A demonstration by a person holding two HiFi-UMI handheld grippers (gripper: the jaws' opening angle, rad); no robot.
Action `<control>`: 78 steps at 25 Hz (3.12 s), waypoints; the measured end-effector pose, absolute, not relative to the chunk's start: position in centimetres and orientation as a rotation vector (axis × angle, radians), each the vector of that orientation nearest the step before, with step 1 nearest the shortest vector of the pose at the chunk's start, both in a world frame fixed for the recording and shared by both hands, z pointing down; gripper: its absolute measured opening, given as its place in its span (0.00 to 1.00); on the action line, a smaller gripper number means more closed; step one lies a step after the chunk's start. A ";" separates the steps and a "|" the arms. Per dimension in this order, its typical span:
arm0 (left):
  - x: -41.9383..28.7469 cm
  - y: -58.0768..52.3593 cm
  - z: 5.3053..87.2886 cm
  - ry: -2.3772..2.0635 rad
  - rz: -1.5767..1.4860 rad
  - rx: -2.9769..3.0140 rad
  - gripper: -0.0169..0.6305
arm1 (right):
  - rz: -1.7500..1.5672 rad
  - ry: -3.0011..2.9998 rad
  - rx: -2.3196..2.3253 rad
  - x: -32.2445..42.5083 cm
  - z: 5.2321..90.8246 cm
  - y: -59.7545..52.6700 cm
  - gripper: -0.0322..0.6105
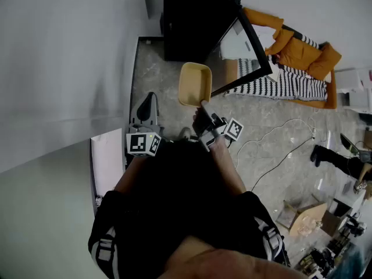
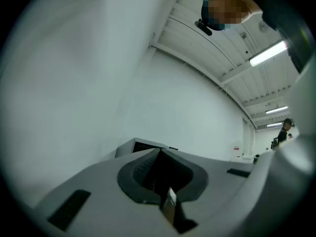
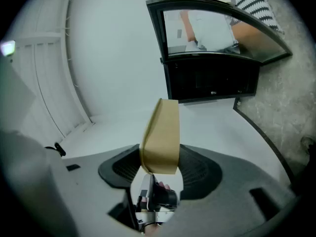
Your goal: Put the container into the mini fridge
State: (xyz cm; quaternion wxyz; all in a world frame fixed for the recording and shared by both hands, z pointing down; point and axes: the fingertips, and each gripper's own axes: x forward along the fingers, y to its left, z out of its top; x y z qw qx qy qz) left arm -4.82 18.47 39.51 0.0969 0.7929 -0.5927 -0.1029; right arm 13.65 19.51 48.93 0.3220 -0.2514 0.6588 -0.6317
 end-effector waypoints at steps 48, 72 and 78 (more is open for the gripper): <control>-11.1 12.0 40.1 -1.660 -0.339 2.426 0.04 | -1.619 1.713 -0.777 9.5 52.4 12.1 0.40; 0.0 0.3 40.1 -1.731 -0.266 2.382 0.04 | -1.704 1.763 -0.737 16.4 56.7 -2.7 0.40; -0.4 -4.4 41.7 -1.710 -0.299 2.412 0.03 | -1.687 1.773 -0.789 16.2 59.6 -6.5 0.40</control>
